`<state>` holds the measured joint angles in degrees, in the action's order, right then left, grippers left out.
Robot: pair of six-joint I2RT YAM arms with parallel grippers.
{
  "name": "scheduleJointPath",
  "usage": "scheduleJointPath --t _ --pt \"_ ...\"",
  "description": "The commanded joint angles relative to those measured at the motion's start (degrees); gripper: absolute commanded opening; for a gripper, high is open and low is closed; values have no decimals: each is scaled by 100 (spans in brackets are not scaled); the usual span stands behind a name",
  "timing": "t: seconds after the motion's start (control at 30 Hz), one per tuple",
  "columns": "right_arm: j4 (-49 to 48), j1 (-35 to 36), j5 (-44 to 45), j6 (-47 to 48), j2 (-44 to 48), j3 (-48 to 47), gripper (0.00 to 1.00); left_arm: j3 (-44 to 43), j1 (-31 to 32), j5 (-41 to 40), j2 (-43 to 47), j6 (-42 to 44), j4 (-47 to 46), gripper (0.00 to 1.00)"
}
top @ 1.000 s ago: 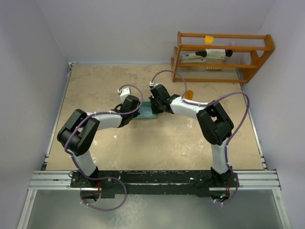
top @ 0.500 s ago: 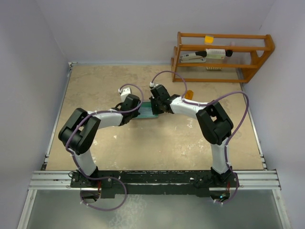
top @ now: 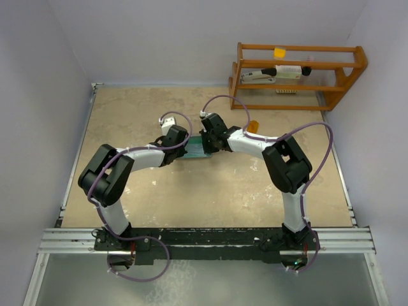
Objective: Organize the sunglasses
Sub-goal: Place the glasses cleaning cloth in the sunglasses case.
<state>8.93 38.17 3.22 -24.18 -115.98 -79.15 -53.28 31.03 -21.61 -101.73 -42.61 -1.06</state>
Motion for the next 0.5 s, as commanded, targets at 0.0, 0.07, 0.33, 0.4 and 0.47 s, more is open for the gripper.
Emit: scheduleJointPath --t 0.0,0.07,0.33,0.4,0.47 --pt "80 -29 -33 63 10 -122 0 -199 -53 -144 78 77 228 0" --pt "82 -30 -32 63 -3 -113 0 -197 -53 -149 90 101 261 0" --pt "181 -29 110 90 -23 -178 0 -223 -55 -83 34 126 282 0" --pt "231 -30 157 102 -20 -194 0 -228 -53 -45 26 121 289 0" --pt "264 -29 190 116 2 -199 0 -238 -53 -10 35 121 282 0"
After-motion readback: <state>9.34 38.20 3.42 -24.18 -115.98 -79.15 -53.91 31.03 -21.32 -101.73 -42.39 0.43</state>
